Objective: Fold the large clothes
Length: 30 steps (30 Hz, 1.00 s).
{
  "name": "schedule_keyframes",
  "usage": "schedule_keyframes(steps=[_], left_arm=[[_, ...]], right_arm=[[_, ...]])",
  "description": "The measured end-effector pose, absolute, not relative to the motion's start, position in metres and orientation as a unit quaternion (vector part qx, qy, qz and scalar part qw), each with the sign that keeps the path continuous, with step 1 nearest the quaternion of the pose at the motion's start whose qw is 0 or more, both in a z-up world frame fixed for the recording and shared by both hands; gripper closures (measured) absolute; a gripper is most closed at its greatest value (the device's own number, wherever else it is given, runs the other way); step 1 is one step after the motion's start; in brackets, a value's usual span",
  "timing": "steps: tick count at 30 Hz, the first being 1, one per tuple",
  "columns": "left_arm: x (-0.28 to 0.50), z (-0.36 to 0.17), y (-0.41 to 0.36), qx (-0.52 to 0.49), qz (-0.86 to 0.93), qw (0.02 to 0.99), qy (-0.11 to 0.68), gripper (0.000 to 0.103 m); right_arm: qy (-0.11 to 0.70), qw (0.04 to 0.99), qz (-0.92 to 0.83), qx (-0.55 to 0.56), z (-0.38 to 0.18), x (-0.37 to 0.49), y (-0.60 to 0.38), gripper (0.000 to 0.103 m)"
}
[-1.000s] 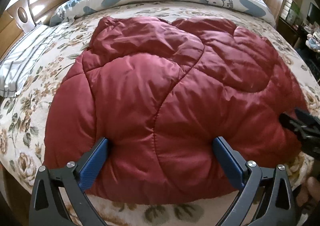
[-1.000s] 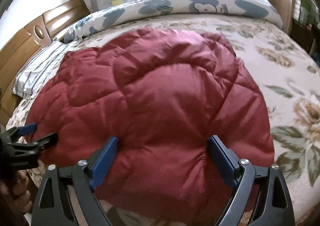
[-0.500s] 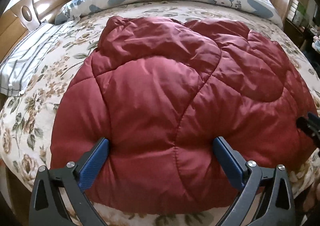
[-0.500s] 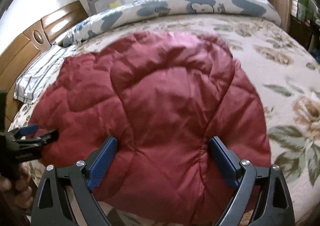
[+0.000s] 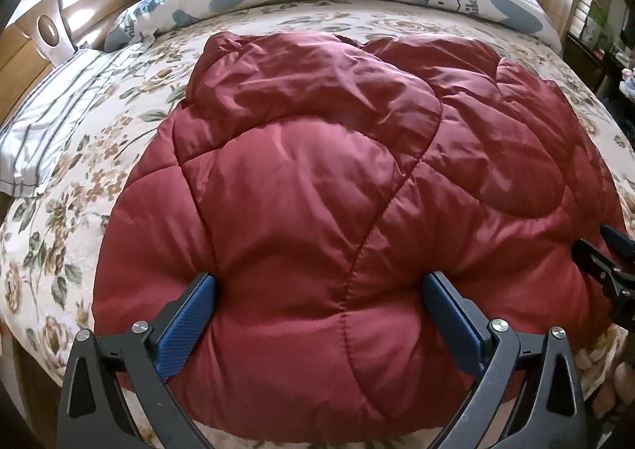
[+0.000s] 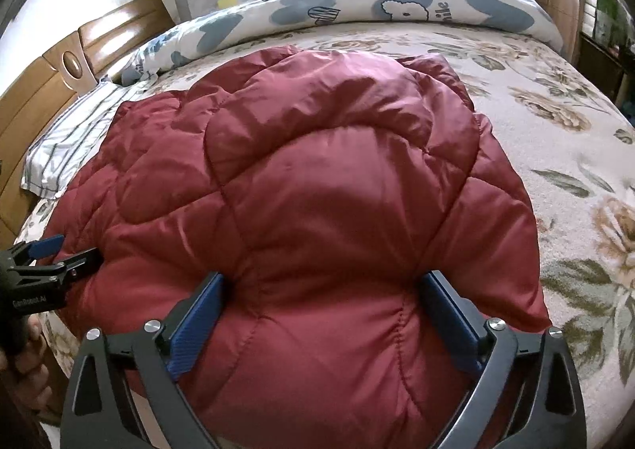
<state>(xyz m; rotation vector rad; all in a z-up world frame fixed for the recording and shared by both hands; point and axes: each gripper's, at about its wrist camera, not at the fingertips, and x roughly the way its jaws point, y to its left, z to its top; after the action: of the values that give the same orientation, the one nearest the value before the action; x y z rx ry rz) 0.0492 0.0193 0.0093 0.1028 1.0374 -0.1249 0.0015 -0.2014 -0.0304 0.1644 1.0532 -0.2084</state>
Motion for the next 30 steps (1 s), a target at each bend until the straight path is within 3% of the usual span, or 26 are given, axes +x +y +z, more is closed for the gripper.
schedule_keyframes(steps=[9,18,30], left_arm=[[0.050,0.009,0.019,0.049,-0.060,0.865,0.496,0.000],[0.050,0.009,0.018,0.052,-0.059,0.865,0.496,0.000],[0.027,0.026,0.023,0.049,-0.062,0.873,0.481,0.002]], right_arm=[[0.492,0.862,-0.104,0.068,-0.011,0.002,-0.195,0.006],[0.509,0.853,-0.093,0.072,-0.029,0.009,-0.202,0.002],[0.499,0.860,-0.078,0.077,0.003,-0.014,-0.196,0.003]])
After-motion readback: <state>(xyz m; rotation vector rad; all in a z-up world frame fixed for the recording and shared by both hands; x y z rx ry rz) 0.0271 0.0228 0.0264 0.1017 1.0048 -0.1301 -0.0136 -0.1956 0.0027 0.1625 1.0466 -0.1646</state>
